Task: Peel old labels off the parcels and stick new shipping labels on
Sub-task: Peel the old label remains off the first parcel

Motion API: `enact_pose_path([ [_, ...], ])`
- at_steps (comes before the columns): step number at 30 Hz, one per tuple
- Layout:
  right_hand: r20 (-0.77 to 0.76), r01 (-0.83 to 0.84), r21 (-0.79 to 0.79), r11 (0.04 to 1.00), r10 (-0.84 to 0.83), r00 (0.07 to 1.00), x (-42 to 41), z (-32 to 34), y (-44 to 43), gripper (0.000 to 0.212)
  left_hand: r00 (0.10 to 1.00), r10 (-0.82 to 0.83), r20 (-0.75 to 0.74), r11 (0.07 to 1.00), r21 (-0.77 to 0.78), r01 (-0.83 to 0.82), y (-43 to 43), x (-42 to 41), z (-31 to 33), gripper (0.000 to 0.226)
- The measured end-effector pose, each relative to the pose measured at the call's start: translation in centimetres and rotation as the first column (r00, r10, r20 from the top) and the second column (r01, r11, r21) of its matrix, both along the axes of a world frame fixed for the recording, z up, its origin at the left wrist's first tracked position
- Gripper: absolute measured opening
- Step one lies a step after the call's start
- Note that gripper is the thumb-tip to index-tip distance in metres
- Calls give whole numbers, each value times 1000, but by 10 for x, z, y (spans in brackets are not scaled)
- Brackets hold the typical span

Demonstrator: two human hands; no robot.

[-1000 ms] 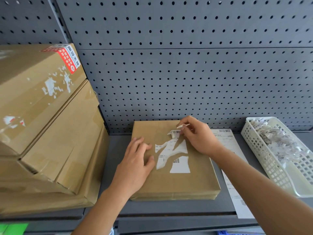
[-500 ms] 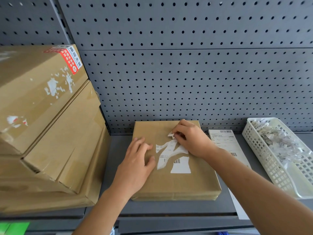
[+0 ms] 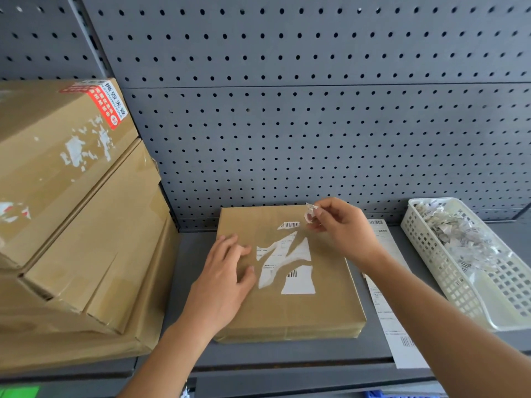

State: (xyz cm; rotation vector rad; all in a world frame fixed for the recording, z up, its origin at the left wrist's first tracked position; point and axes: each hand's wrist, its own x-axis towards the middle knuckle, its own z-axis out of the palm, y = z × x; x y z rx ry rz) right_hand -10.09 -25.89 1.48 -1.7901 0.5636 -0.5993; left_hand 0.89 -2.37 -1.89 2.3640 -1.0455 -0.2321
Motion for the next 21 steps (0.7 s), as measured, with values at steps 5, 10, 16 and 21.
enact_pose_path([
  [5,89,-34,194,980,17,996,-22,15,6,17,1000,-8,6,1000,-6,8,0,0,-1,39],
  [10,69,13,93,996,-20,997,-38,24,9,24,1000,-1,7,1000,-1,1,1,2,-2,40],
  [16,42,90,31,995,-91,995,-58,24,4,10,1000,-9,6,1000,-14,9,1,4,-5,40],
  [21,-24,145,-63,987,-147,989,-78,29,-1,14,1000,-13,11,1000,-16,13,1,5,-5,41],
])
